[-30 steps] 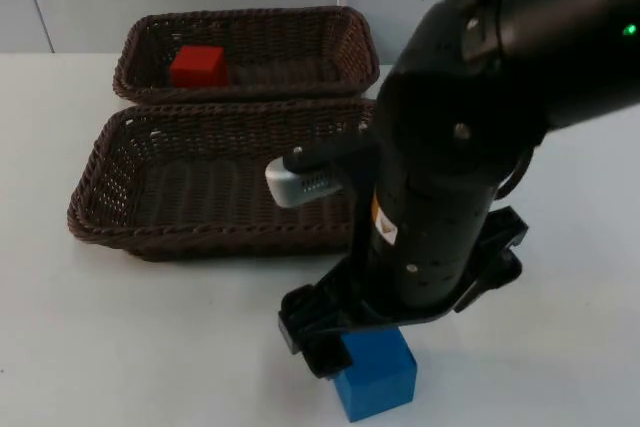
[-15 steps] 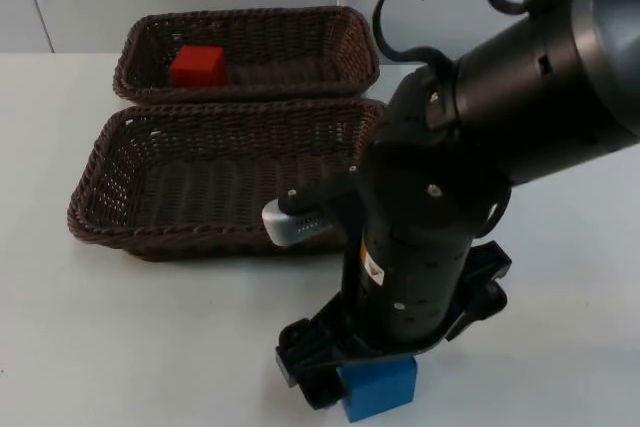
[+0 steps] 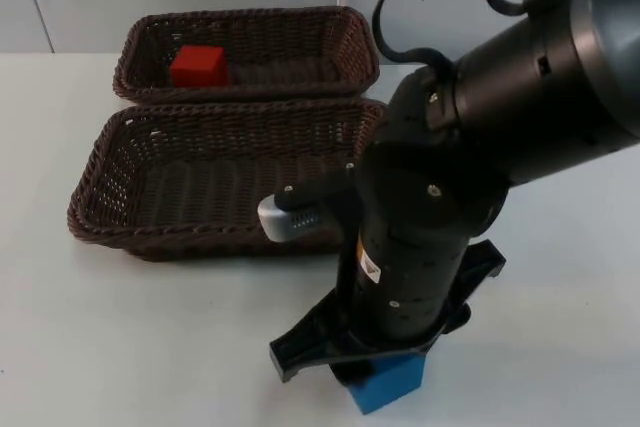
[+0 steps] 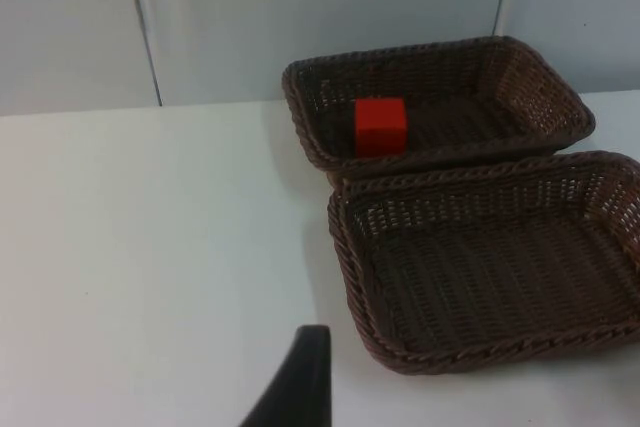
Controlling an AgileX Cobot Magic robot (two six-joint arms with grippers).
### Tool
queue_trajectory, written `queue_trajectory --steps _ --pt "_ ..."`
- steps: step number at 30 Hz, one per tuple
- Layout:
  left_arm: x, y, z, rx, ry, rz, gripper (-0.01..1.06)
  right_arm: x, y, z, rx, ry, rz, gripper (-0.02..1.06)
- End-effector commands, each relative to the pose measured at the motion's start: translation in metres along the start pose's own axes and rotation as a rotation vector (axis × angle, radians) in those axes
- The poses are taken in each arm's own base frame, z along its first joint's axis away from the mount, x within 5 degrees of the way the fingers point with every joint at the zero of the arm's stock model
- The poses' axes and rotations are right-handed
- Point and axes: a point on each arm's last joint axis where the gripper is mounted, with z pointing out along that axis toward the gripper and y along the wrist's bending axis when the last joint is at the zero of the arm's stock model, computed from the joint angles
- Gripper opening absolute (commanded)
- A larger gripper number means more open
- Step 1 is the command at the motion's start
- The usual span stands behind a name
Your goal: Pick up one cube with the left hand and place it into the upper basket. Pick up one cube with the right hand and place it into the lower basket.
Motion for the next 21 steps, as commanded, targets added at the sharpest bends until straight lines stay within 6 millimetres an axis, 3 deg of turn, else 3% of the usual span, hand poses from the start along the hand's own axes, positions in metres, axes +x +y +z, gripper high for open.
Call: queue_trajectory --steps 1,6,10,11,15,21 --pt "0.001 0.000 0.000 0.005 -0.007 -0.002 0.89 -0.004 0.002 -0.010 -0.019 -0.036 -0.003 0.00" --pt "0.001 0.000 0.000 0.003 -0.007 0.000 0.89 -0.008 0.001 -0.029 -0.037 -0.079 0.005 0.00" --pt "0.001 0.000 0.000 0.001 -0.007 0.003 0.89 -0.012 -0.006 -0.074 -0.060 -0.152 0.020 0.00" --pt "0.001 0.000 0.000 0.001 -0.007 0.003 0.89 -0.012 -0.006 -0.074 -0.060 -0.152 0.020 0.00" --pt "0.001 0.000 0.000 0.001 -0.007 0.003 0.89 -0.011 -0.015 -0.115 -0.073 -0.209 0.028 0.00" --pt "0.001 0.000 0.000 0.001 -0.009 0.003 0.89 -0.007 -0.023 -0.141 -0.071 -0.235 0.018 0.00"
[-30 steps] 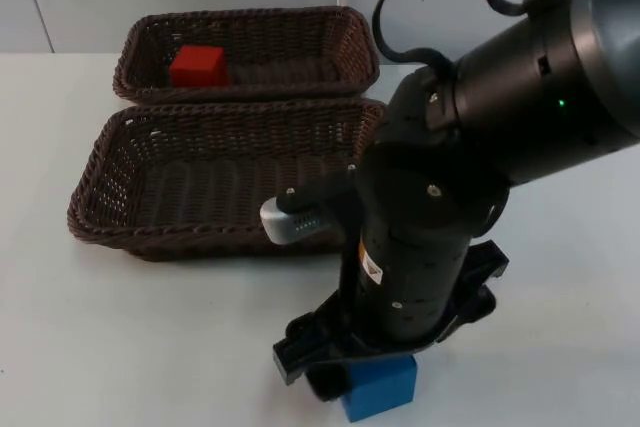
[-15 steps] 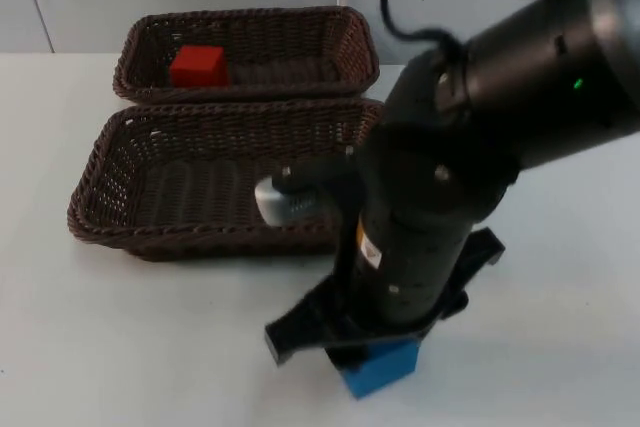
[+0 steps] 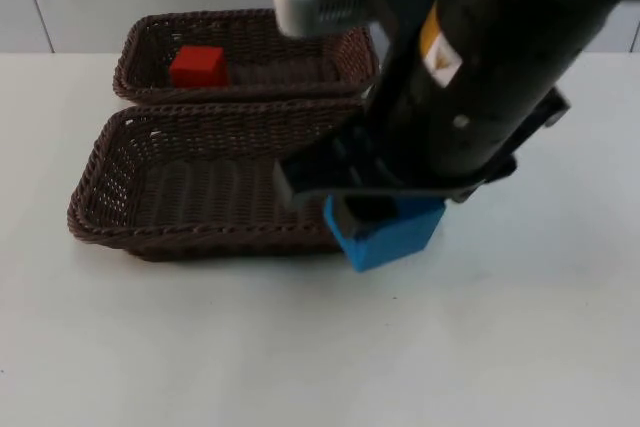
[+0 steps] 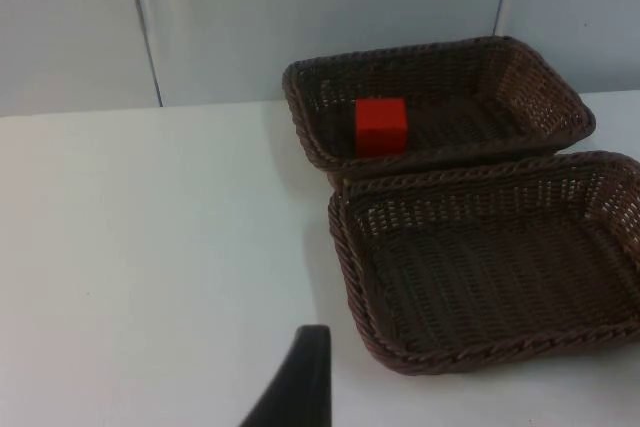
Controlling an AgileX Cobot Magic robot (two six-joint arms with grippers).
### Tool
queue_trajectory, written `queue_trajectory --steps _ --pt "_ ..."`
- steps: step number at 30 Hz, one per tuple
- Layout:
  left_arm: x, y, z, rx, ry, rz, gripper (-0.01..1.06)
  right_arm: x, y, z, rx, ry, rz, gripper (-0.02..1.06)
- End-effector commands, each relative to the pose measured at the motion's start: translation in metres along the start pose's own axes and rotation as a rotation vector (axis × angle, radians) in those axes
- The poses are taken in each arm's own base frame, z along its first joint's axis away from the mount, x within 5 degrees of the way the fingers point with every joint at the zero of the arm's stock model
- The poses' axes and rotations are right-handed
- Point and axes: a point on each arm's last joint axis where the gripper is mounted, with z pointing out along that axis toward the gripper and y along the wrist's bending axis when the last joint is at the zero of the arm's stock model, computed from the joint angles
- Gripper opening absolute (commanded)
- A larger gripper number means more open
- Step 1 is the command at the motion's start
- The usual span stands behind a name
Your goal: Pick up one cube with the left hand and place it into the upper basket. Pick up one cube with the right hand and place it into the lower basket.
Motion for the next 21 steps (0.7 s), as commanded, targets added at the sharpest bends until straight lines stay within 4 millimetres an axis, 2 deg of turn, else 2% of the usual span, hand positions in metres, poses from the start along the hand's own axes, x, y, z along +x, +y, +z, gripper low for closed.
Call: queue_trajectory --steps 1,21 --pt "0.0007 0.0001 -0.0003 0.001 -0.009 0.003 0.89 -0.0003 -0.0008 -0.0140 0.000 -0.012 -0.015 0.00" --pt "0.0007 0.0001 -0.0003 0.001 -0.009 0.003 0.89 -0.0012 -0.0001 -0.0132 -0.006 -0.021 -0.017 0.00"
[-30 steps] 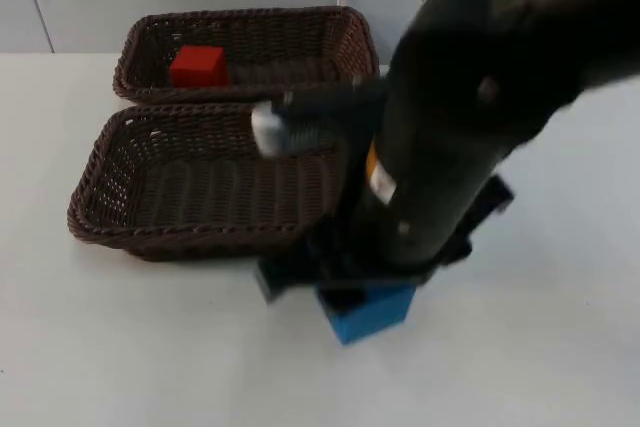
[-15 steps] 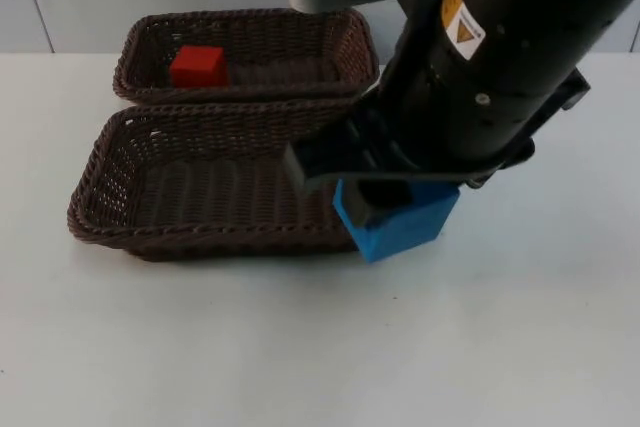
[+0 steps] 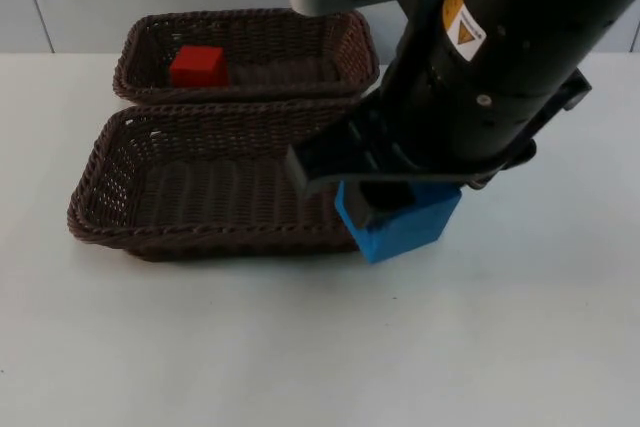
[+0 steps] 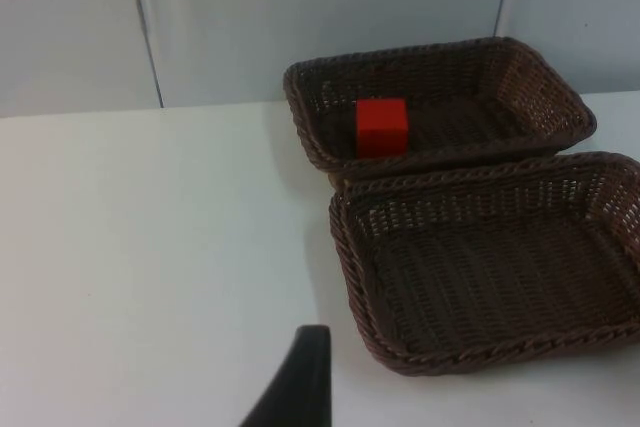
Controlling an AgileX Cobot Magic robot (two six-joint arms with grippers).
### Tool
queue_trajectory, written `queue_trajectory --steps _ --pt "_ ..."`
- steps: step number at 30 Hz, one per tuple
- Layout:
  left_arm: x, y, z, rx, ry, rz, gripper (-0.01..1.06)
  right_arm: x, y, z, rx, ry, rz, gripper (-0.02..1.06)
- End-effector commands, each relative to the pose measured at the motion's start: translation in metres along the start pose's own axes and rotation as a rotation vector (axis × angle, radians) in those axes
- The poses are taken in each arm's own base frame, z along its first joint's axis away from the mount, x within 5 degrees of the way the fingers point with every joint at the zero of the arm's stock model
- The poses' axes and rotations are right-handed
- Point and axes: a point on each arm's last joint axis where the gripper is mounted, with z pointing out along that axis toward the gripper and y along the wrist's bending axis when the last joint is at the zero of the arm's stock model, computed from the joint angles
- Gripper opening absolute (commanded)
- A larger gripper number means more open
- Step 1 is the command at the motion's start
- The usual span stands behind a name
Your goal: Pick up one cube with the left hand and place it into the upper basket. Pick up one cube with the right hand and place it into the lower basket.
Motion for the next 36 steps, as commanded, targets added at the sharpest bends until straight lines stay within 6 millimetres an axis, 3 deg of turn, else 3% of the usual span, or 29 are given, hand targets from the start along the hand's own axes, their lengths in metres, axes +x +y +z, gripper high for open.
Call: queue_trajectory --steps 1,13,24,28,36 --pt "0.001 0.000 0.000 0.002 -0.008 0.002 0.89 -0.002 0.003 -0.004 -0.014 -0.025 -0.010 0.00" --pt "0.001 0.000 0.000 0.002 -0.008 0.002 0.89 -0.002 0.003 -0.004 -0.017 -0.031 -0.059 0.00" --pt "0.001 0.000 0.000 0.002 -0.008 0.002 0.89 -0.013 0.008 -0.005 -0.083 -0.143 -0.108 0.00" --pt "0.001 0.000 0.000 0.002 -0.008 0.002 0.89 -0.020 0.006 -0.005 -0.079 -0.156 -0.101 0.00" --pt "-0.001 0.000 0.000 0.005 -0.028 -0.002 0.89 -0.059 0.004 0.026 -0.011 -0.107 -0.131 0.00"
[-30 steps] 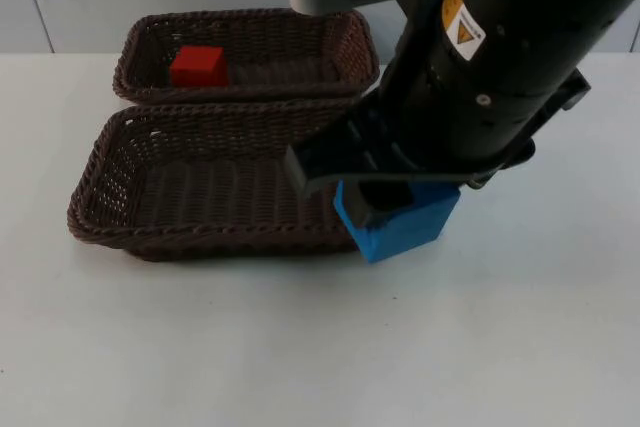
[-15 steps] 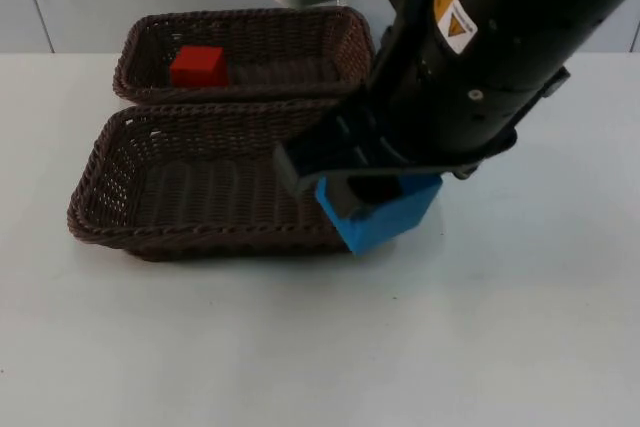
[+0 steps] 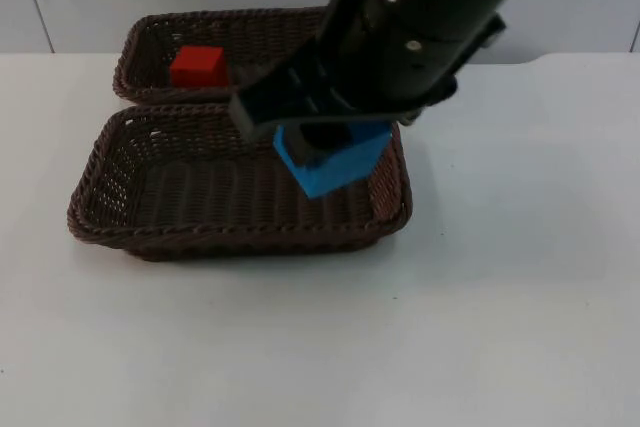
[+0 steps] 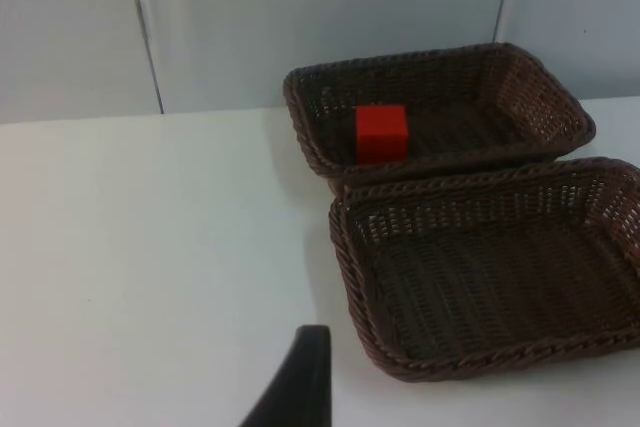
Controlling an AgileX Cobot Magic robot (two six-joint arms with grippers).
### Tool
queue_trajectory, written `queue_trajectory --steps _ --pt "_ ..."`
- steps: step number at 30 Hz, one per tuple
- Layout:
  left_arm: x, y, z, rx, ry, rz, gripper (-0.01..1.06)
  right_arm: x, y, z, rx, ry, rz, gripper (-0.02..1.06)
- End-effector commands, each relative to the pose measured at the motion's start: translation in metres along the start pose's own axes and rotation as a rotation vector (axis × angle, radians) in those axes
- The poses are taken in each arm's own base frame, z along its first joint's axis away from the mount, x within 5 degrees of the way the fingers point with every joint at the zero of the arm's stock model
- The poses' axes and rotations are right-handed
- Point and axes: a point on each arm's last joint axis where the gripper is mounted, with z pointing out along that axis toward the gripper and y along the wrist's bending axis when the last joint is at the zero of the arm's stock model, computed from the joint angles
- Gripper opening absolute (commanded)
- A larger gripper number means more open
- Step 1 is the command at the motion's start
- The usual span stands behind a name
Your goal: Pick up one cube with the left hand and place it into the upper basket. Pick up one cube with the right hand and place it into the lower basket.
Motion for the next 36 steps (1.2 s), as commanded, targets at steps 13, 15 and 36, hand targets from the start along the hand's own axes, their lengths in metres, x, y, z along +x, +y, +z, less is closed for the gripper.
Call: queue_trajectory --steps 13,15,36 --pt "0.000 0.000 0.000 0.005 -0.019 -0.002 0.89 -0.057 -0.031 0.076 0.082 0.023 0.024 0.00" --pt "0.000 0.000 0.000 0.005 -0.019 -0.002 0.89 -0.061 -0.030 0.081 0.081 0.017 0.017 0.00" --pt "0.000 0.000 0.000 0.005 -0.019 -0.002 0.89 -0.050 -0.016 0.174 0.042 -0.017 -0.026 0.03"
